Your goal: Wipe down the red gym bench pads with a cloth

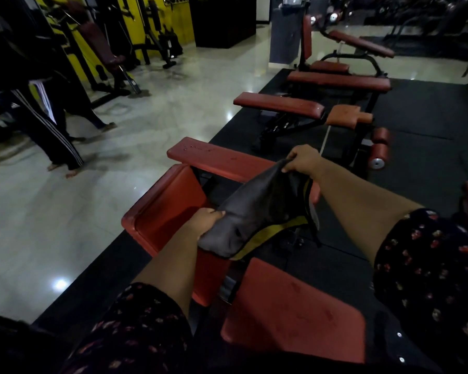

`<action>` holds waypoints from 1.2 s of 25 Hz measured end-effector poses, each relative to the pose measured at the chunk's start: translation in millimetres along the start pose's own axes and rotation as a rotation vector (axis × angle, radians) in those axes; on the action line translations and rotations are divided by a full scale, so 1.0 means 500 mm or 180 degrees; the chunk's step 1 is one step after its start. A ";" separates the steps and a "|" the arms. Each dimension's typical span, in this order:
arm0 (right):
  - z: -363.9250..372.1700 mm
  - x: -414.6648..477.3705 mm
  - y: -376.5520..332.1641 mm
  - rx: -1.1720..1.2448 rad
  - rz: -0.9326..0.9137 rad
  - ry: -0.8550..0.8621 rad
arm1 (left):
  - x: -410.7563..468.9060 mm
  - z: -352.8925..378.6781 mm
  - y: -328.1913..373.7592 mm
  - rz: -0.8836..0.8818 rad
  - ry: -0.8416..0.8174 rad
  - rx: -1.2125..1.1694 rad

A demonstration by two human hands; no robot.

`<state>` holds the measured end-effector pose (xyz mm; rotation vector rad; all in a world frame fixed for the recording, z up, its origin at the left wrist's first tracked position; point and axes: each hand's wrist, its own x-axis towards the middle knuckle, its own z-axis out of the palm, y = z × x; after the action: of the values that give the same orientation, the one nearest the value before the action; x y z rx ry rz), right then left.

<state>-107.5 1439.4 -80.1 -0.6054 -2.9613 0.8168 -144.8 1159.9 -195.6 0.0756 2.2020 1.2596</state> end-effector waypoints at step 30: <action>0.210 -0.121 -0.025 0.1174 -0.0807 0.0348 | 0.009 0.094 0.189 -0.0483 0.0250 -0.2469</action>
<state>-67.8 1356.0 -159.0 -0.2408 -2.6148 1.2117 -146.3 1249.6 -139.5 -0.4416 1.5978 1.9467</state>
